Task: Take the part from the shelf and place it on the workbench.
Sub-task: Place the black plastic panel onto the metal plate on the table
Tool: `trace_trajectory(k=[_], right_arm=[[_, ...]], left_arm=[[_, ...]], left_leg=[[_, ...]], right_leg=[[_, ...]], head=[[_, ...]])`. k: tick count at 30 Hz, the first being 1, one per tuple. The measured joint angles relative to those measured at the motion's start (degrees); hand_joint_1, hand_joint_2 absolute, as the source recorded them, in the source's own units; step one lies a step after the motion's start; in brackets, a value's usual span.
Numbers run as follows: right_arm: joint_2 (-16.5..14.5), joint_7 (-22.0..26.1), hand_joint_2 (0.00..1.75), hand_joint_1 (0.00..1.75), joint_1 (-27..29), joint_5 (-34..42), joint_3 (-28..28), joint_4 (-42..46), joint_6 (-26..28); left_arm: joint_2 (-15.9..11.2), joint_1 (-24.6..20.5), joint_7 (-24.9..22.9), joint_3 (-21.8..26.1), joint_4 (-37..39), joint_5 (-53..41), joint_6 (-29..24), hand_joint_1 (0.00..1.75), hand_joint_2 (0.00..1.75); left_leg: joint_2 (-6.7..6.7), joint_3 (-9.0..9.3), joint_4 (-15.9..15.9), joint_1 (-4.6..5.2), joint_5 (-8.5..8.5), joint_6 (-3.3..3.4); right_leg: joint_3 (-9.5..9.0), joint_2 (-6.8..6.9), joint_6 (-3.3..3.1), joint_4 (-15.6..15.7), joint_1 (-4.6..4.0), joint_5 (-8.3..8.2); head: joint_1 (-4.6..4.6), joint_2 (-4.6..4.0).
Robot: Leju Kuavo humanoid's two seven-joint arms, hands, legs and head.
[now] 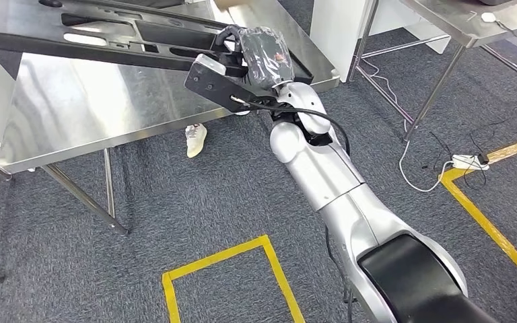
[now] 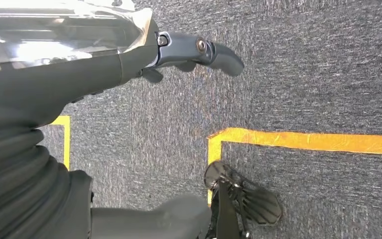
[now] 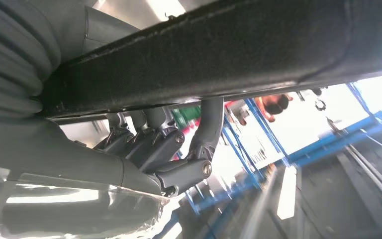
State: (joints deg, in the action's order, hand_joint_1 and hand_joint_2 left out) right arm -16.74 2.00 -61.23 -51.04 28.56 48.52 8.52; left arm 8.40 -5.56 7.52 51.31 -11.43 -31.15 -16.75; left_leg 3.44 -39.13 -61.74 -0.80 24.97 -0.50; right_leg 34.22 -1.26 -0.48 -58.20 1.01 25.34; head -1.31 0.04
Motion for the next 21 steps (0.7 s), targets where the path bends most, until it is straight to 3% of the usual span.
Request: trace_trajectory(k=[2, 4, 5, 6, 8, 10, 13, 21], right_arm=[[0.17, 0.06, 1.75, 1.75, 0.12, -0.77, -0.35, 0.0, 0.97], [0.34, 0.03, 1.75, 1.75, 0.43, -0.9, -0.84, 0.0, 1.56], [0.38, 0.02, 1.75, 1.75, 0.56, -0.89, -1.04, 0.0, 1.7], [0.38, 0.01, 1.75, 1.75, 0.63, -0.89, -1.17, 0.01, 1.75], [0.37, 0.01, 1.75, 1.75, 0.63, -0.89, -1.39, 0.07, 1.79], [0.43, 0.0, 1.75, 1.75, 0.62, -0.88, -1.68, 0.13, 1.83], [0.71, 0.07, 1.75, 1.75, 0.71, -0.87, -2.12, 0.09, 1.79], [1.15, 0.69, 1.75, 1.75, 0.72, -0.73, -2.75, -0.36, 1.51]], left_arm=[[0.04, -0.14, 0.0, -0.12, 0.02, -0.33, 0.05, 0.0, 1.75], [0.03, -0.19, 0.0, -0.3, 0.02, -0.51, 0.06, 0.0, 1.75], [-0.01, -0.16, 0.0, -0.37, 0.02, -0.54, 0.06, 0.0, 1.75], [-0.05, -0.15, 0.0, -0.42, 0.02, -0.54, 0.06, 0.0, 1.75], [-0.19, -0.22, 0.0, -0.46, 0.02, -0.54, 0.14, 0.0, 1.75], [-0.21, -0.35, 0.05, -0.49, 0.02, -0.52, 0.31, 0.0, 1.75], [-0.15, -0.36, 0.16, -0.49, 0.02, -0.33, 0.61, 0.0, 1.75], [-0.19, -0.33, 0.37, -0.49, 0.02, -0.1, 0.93, 0.0, 1.75]], left_leg=[[-2.75, -3.55, -7.26, -0.13, 3.35, -0.51], [-3.29, -6.25, -12.37, -0.36, 4.81, -0.75], [-3.31, -5.92, -11.63, -0.41, 3.9, -0.71], [-3.35, -4.41, -8.7, -0.4, 2.17, -0.55], [-3.82, 0.08, -0.4, -0.16, -1.12, 0.1], [-4.12, 2.38, 3.7, 0.13, -2.04, 0.4], [-3.81, 2.48, 3.93, 0.49, -2.05, 0.22], [-3.3, 2.44, 3.91, 0.88, -1.93, 0.91]], right_leg=[[-0.19, 0.72, -0.46, 0.02, -0.19, 0.2], [-0.26, 1.34, -0.61, 0.01, -0.32, 0.33], [-0.31, 1.52, -0.63, 0.0, -0.32, 0.36], [-0.38, 1.62, -0.57, 0.0, -0.33, 0.41], [-0.52, 1.7, -0.33, -0.01, -0.53, 0.58], [-0.5, 1.74, -0.15, -0.17, -1.0, 0.87], [-0.51, 1.9, -0.08, -0.2, -1.23, 1.04], [-0.63, 2.31, 0.24, 0.37, -0.99, 0.88]], head=[[-0.3, 0.0], [-0.29, 0.0], [-0.29, 0.0], [-0.28, 0.0], [-0.27, 0.0], [-0.22, 0.0], [-0.15, 0.0], [-0.16, 0.0]])
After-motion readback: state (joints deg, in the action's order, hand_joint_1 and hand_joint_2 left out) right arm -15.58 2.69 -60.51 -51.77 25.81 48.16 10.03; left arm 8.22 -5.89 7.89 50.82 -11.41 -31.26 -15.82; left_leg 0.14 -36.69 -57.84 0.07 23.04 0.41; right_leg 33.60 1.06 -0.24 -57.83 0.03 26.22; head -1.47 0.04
